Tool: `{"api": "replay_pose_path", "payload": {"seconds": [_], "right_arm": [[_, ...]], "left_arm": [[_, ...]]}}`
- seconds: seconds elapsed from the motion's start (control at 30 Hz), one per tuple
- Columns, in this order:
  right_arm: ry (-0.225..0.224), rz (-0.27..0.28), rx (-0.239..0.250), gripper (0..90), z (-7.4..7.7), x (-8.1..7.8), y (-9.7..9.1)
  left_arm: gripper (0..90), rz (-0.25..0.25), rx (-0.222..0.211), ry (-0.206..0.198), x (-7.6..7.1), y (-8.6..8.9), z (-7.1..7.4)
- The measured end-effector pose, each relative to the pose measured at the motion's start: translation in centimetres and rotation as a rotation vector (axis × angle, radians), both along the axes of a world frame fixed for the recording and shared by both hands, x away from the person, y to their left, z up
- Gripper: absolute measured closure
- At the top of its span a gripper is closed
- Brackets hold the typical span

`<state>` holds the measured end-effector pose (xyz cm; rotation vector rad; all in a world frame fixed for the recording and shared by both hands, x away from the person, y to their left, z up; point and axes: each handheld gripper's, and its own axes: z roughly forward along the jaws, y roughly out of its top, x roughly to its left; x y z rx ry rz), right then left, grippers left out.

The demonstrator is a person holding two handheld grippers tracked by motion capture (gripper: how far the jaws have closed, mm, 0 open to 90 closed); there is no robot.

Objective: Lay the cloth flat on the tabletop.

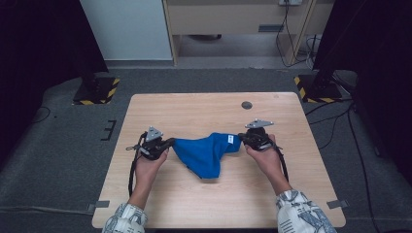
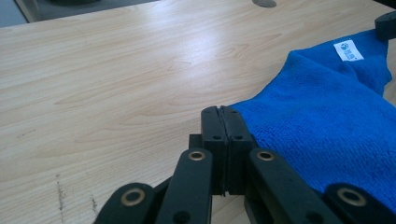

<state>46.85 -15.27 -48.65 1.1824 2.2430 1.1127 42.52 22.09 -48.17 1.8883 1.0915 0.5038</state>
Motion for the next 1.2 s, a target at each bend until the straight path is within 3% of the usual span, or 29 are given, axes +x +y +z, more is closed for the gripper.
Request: {"api": "replay_pose_path", "payload": {"seconds": [0.53,0.9,1.2], "right_arm": [[-0.045,0.011,0.021,89.9,2.5,-0.4,-1.5],[-0.084,0.009,0.035,89.9,4.8,-0.6,-2.9],[-0.113,0.011,0.058,90.0,6.3,-0.8,-3.6]], "left_arm": [[89.6,-0.011,-0.044,-0.036,0.2,-0.4,1.6],[89.7,-0.018,-0.01,-0.067,1.5,-1.6,4.5],[89.7,-0.026,0.007,-0.091,1.3,-1.8,6.1]]}}
